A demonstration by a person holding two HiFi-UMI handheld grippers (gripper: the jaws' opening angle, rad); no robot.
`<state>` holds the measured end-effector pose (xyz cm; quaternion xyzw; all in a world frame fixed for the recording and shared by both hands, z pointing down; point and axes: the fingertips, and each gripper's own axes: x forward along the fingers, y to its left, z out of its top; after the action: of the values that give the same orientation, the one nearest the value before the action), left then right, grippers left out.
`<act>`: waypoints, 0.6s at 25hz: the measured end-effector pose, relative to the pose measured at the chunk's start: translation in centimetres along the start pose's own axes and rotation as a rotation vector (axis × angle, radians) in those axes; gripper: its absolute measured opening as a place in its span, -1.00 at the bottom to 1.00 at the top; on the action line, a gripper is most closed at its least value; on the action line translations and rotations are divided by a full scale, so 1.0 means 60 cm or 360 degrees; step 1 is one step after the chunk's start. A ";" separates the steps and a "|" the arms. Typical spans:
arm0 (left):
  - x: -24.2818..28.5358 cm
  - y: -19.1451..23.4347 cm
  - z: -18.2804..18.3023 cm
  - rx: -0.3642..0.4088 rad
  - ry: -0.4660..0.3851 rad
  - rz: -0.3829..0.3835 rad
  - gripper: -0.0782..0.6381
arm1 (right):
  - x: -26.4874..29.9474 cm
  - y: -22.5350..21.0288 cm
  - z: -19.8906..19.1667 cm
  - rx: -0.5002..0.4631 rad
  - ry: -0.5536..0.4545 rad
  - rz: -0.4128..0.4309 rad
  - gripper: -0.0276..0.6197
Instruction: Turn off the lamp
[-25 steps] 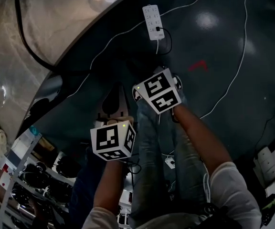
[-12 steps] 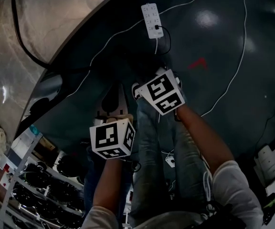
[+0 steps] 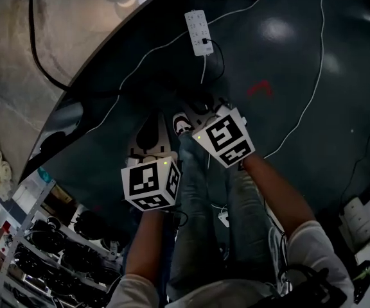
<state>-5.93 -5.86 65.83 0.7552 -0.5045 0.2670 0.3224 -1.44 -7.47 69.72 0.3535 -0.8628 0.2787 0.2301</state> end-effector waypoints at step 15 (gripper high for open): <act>-0.086 -0.040 0.073 0.0016 -0.0100 0.0063 -0.76 | -0.097 0.061 0.084 -0.0043 -0.0068 0.0104 -0.87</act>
<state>-5.11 -5.46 58.70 0.7546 -0.5279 0.2520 0.2973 -1.39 -5.76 61.38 0.3278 -0.8824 0.2666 0.2071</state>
